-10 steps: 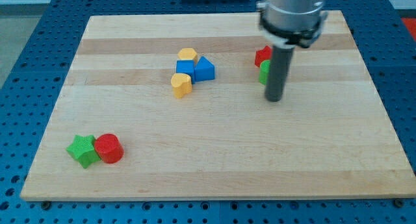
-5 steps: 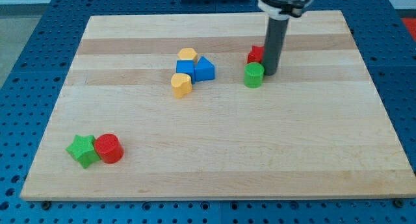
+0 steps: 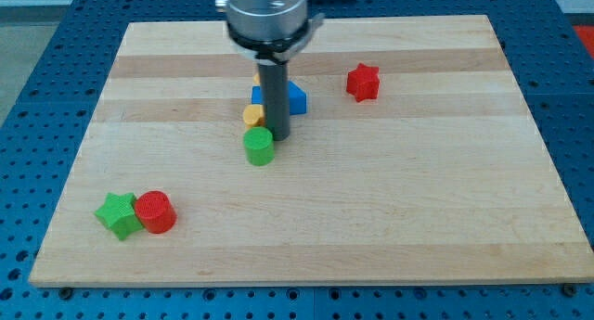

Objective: Push the green circle into the red circle

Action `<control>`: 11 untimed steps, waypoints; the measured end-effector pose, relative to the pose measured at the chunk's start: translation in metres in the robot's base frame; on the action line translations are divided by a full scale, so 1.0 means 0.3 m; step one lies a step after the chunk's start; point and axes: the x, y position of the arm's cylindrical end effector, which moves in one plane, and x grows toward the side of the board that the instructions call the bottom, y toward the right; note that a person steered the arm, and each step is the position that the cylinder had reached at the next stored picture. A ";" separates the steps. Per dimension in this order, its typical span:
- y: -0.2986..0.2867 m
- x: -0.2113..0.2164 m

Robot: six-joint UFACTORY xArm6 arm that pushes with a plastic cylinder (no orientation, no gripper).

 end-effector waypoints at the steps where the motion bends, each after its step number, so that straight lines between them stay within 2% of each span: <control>1: -0.105 0.025; 4: -0.265 0.187; 6: -0.200 0.113; 8: -0.172 0.212; 11: -0.077 0.249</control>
